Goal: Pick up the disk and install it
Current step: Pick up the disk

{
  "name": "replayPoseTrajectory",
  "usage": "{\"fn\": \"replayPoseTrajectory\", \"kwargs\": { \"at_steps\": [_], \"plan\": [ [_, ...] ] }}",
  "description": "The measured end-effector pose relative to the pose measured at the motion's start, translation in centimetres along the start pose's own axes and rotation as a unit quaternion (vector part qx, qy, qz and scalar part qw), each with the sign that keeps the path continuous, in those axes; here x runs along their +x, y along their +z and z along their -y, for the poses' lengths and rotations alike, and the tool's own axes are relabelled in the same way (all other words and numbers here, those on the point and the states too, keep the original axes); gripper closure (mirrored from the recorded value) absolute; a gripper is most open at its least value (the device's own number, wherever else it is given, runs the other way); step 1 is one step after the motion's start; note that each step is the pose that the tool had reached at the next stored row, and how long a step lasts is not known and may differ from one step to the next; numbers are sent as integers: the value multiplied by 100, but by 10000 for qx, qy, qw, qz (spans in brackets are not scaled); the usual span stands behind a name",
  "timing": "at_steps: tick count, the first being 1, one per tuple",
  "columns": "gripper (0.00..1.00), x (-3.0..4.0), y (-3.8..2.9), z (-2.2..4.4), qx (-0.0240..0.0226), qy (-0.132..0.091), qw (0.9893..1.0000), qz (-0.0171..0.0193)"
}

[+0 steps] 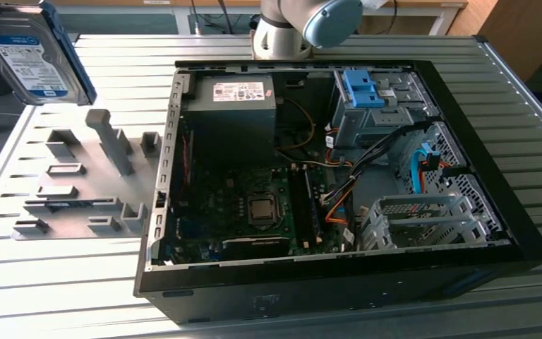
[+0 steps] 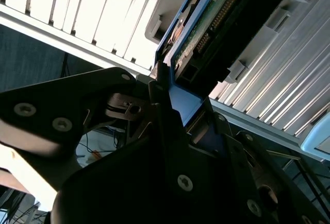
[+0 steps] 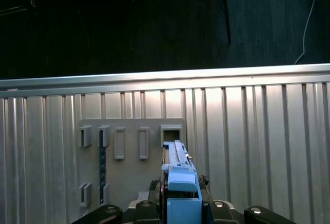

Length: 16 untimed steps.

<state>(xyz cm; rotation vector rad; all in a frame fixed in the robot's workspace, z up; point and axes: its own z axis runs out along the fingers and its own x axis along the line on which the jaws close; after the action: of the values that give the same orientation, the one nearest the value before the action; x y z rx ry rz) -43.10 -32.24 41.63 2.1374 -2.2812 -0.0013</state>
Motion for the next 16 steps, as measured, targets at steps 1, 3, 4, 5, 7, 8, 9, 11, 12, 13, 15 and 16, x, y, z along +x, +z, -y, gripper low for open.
{"fn": "replayPoseTrajectory", "kwargs": {
  "at_steps": [1,3,4,5,7,8,9,11,12,13,15,16],
  "plan": [
    [64,0,-7,0,0,0,10000,0],
    [64,0,-21,0,0,0,10000,0],
    [64,0,-29,0,0,0,10000,0],
    [64,0,-36,-1,0,0,10000,0],
    [64,0,-49,-1,0,0,10000,0],
    [64,0,-57,-1,0,0,10000,0],
    [64,0,-64,-1,0,0,10000,0],
    [64,0,-78,-1,0,0,10000,0],
    [64,0,-85,-1,0,0,10000,0],
    [64,0,-92,-1,0,0,10000,0],
    [64,0,-105,-1,0,0,10000,0],
    [64,0,-112,-1,0,-1,10000,0]
  ]
}}
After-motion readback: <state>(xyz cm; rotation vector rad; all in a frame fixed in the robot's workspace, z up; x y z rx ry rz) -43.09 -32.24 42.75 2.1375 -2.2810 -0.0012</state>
